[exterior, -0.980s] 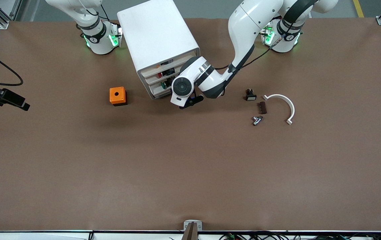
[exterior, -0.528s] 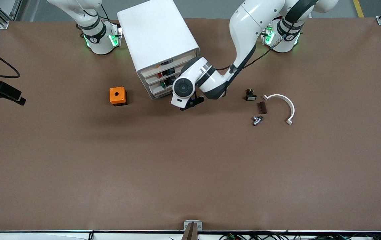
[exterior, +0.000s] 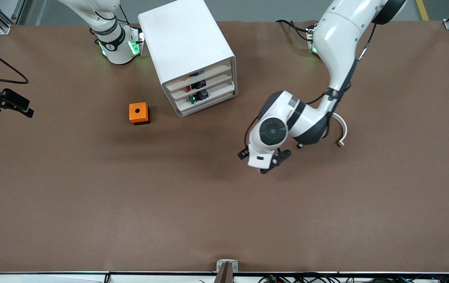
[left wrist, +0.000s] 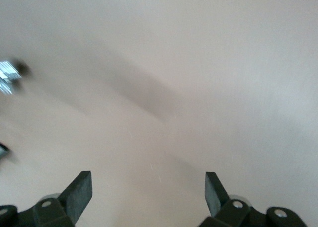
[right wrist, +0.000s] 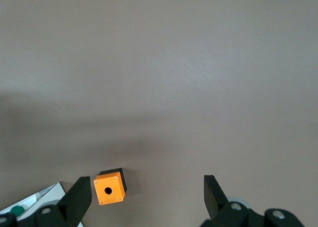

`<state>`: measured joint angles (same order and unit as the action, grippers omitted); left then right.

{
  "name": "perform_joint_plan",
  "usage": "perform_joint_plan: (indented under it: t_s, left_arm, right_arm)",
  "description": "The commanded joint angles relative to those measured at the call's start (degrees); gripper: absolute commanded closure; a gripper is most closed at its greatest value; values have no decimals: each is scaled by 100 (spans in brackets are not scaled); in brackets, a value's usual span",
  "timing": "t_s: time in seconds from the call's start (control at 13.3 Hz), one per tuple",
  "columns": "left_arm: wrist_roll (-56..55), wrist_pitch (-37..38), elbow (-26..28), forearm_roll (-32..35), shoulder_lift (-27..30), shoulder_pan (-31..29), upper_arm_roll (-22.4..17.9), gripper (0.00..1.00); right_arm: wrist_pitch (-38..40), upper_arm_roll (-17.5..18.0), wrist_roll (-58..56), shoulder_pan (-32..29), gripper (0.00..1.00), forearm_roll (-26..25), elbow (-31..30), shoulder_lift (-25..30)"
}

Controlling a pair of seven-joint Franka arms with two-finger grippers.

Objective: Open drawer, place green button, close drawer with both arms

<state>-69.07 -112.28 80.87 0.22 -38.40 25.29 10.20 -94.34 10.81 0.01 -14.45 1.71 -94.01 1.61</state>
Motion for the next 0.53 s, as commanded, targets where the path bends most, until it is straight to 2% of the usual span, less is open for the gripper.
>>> perform_joint_plan:
  t_s: [0.0, 0.15, 0.45]
  left_arm:
    - [190, 198, 105, 398, 586, -322, 8, 0]
    - [717, 233, 96, 531, 1026, -708, 8, 0]
    - [1964, 970, 78, 531, 1765, -1421, 8, 0]
  right_arm:
    - [3, 124, -89, -128, 0, -57, -145, 182]
    - [196, 97, -89, 3, 0, -66, 13, 156]
    - [170, 88, -81, 13, 0, -83, 49, 138]
